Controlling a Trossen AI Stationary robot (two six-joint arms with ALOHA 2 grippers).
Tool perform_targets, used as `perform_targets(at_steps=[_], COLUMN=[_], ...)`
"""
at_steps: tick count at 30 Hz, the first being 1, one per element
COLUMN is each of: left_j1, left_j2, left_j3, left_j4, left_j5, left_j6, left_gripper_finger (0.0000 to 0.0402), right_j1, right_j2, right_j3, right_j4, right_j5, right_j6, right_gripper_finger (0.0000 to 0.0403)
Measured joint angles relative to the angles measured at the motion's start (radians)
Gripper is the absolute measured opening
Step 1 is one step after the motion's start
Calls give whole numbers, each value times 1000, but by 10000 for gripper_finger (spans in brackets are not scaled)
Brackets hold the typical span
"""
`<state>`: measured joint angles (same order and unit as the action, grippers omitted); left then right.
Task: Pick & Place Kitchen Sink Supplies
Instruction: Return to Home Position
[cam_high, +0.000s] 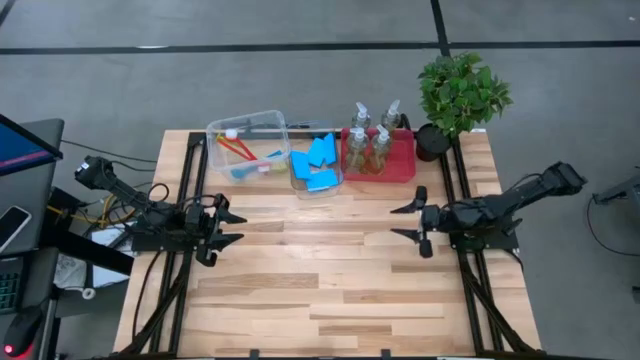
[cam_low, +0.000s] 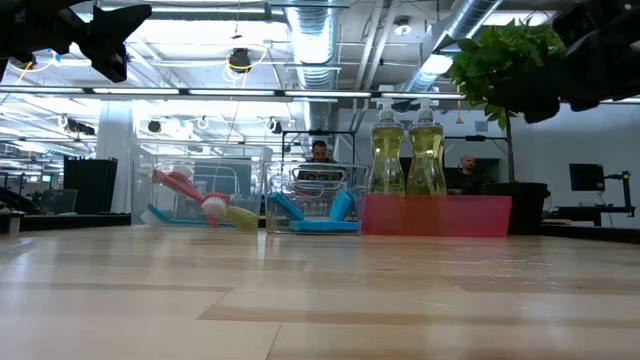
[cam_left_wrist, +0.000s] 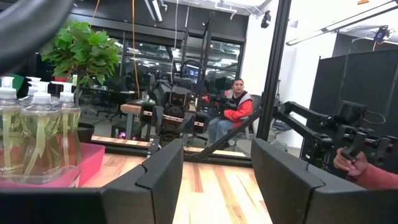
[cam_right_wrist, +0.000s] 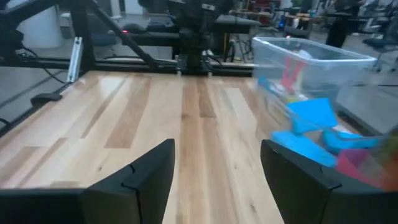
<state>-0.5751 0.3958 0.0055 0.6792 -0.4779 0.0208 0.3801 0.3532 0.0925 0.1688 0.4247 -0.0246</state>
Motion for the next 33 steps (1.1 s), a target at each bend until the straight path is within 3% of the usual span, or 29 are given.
perform_targets(at_steps=[11, 18, 33], left_j1=[0, 0, 0], left_j2=[0, 0, 0], left_j3=[0, 0, 0], left_j4=[2, 2, 2], left_j5=[0, 0, 1], left_j6=[0, 0, 0], left_gripper_finger=[191, 191, 191], right_j1=[-1, -1, -1], right_j2=[-107, -106, -105], right_j3=[-2, -84, -85], right_j4=[-155, -82, -82], right_j5=[4, 15, 19], right_j6=[-2, -2, -1], right_gripper_finger=[230, 230, 230])
